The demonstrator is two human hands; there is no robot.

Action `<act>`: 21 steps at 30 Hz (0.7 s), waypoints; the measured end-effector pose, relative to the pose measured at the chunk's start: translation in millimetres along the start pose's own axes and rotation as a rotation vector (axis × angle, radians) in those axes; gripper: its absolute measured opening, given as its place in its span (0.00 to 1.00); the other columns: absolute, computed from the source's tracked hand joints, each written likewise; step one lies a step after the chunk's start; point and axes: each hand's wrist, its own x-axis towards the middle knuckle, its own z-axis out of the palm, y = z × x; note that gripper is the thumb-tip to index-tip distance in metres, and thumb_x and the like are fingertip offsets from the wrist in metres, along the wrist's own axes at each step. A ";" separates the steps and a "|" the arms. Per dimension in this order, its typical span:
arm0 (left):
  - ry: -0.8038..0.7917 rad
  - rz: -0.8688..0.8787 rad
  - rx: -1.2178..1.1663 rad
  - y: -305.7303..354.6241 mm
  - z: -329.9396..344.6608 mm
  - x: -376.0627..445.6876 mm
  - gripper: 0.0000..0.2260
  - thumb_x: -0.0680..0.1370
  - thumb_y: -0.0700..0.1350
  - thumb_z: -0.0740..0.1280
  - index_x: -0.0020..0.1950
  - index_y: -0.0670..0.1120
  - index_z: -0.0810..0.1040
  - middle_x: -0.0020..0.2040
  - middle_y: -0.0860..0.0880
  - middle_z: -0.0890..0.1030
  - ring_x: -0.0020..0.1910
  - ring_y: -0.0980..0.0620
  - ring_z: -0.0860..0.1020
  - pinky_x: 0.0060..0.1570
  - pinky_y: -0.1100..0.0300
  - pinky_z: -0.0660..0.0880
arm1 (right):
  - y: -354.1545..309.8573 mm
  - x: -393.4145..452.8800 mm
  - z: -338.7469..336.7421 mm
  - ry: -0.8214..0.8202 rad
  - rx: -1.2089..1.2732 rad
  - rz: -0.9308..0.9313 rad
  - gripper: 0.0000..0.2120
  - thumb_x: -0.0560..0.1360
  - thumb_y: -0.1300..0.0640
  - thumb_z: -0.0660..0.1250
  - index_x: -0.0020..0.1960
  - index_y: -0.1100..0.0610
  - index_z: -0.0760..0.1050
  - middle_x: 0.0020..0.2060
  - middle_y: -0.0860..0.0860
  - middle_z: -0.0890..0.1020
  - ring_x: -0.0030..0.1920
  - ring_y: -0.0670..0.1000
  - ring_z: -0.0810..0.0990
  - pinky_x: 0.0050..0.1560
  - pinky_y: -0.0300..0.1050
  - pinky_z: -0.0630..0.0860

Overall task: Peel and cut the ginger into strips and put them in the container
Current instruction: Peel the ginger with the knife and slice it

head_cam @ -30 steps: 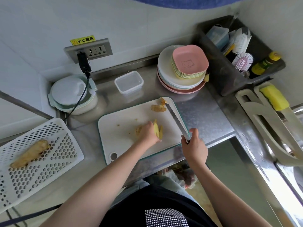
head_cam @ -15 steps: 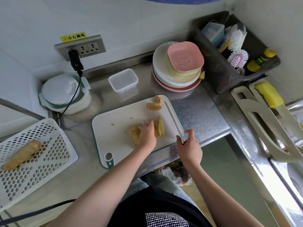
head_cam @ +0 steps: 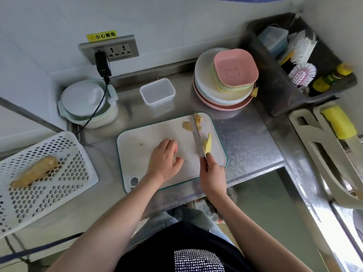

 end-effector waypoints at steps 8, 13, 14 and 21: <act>-0.360 0.361 0.403 -41.6 -6.9 -24.8 0.18 0.67 0.54 0.54 0.43 0.50 0.80 0.42 0.51 0.80 0.41 0.49 0.80 0.43 0.60 0.74 | -36.1 -25.3 20.1 -0.235 -0.122 -0.078 0.08 0.83 0.53 0.51 0.48 0.56 0.61 0.36 0.60 0.77 0.35 0.62 0.76 0.33 0.53 0.73; -0.395 0.502 0.441 -50.0 -6.0 -17.5 0.14 0.68 0.53 0.57 0.42 0.49 0.79 0.42 0.49 0.78 0.43 0.47 0.75 0.46 0.55 0.64 | -37.0 -34.9 29.0 -0.272 -0.286 -0.084 0.05 0.83 0.56 0.51 0.54 0.56 0.62 0.38 0.59 0.78 0.37 0.61 0.77 0.36 0.53 0.76; -0.390 0.525 0.451 -51.7 -5.2 -16.7 0.12 0.68 0.53 0.60 0.43 0.49 0.79 0.43 0.48 0.78 0.44 0.47 0.74 0.46 0.55 0.64 | -37.0 -36.0 30.4 -0.274 -0.328 -0.089 0.03 0.83 0.58 0.51 0.55 0.56 0.62 0.38 0.58 0.78 0.36 0.61 0.76 0.36 0.52 0.75; -0.335 0.606 0.437 -65.6 1.4 -15.6 0.18 0.67 0.52 0.60 0.54 0.46 0.70 0.48 0.46 0.79 0.48 0.46 0.69 0.47 0.54 0.67 | -44.7 -43.4 34.0 -0.350 -0.485 -0.078 0.15 0.77 0.69 0.54 0.61 0.57 0.59 0.44 0.58 0.79 0.39 0.60 0.78 0.34 0.49 0.69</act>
